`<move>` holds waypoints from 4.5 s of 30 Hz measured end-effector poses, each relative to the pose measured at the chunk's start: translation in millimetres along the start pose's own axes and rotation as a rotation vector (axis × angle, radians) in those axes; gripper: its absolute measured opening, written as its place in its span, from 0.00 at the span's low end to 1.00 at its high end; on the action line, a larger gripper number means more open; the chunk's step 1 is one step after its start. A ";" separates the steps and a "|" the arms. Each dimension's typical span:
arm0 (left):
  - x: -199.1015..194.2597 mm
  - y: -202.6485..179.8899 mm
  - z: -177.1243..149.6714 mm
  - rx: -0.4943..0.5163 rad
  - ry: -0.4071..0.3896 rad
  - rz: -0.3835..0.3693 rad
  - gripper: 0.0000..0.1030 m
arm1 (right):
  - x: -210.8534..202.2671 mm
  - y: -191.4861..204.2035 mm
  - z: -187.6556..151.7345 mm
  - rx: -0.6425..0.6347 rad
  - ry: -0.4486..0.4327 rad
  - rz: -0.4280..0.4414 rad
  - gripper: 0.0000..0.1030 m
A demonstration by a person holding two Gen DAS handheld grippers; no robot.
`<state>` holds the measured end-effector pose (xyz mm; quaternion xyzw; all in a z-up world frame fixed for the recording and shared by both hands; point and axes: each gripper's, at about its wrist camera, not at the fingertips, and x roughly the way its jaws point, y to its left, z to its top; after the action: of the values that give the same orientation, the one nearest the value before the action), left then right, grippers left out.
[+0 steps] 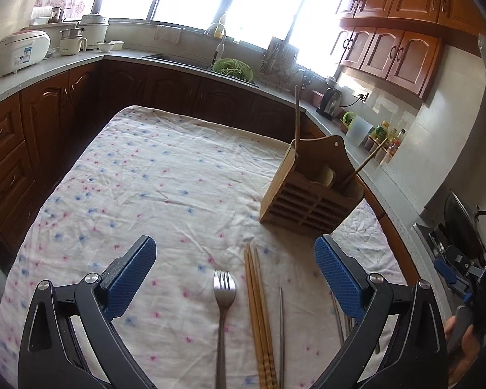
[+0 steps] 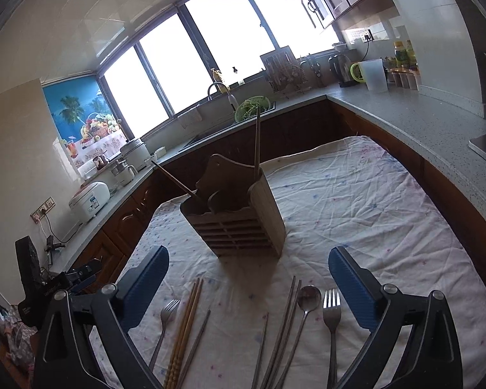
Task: Organize utensils
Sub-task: 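Move both open tools back down to the remaining utensils, then grasp a wooden chopstick with the left tool while the right tool grasps a steel chopstick, then lift both held chopsticks and carry them over the wooden holder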
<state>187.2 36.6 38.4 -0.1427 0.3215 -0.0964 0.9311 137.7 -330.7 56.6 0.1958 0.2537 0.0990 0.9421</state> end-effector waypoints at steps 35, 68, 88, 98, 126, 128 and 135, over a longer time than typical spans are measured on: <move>90.7 -39.6 -20.9 0.166 0.301 -0.030 0.43 | 61.2 -9.8 -47.5 -0.014 0.260 -0.060 0.25; 187.4 -49.0 -24.9 0.337 0.493 0.071 0.11 | 166.9 -24.9 -50.9 -0.090 0.438 -0.174 0.16; 188.8 -58.8 -27.3 0.398 0.475 0.104 0.06 | 188.5 -9.2 -52.7 -0.212 0.481 -0.240 0.07; 136.4 -61.3 -8.7 0.303 0.400 0.005 0.04 | 154.9 1.4 -36.9 -0.133 0.418 -0.110 0.04; -63.2 -55.6 22.0 0.231 0.052 -0.178 0.04 | -21.4 59.4 15.3 -0.189 0.080 -0.012 0.04; -66.0 -55.5 26.0 0.231 0.036 -0.178 0.04 | -25.2 61.1 19.2 -0.191 0.063 -0.010 0.04; -71.3 -57.0 46.4 0.216 -0.020 -0.181 0.04 | -27.9 66.0 37.7 -0.195 0.005 -0.008 0.04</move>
<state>156.0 11.7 132.7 -0.0711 0.2858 -0.2124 0.9318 127.7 -291.1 126.5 0.1018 0.2458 0.1200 0.9564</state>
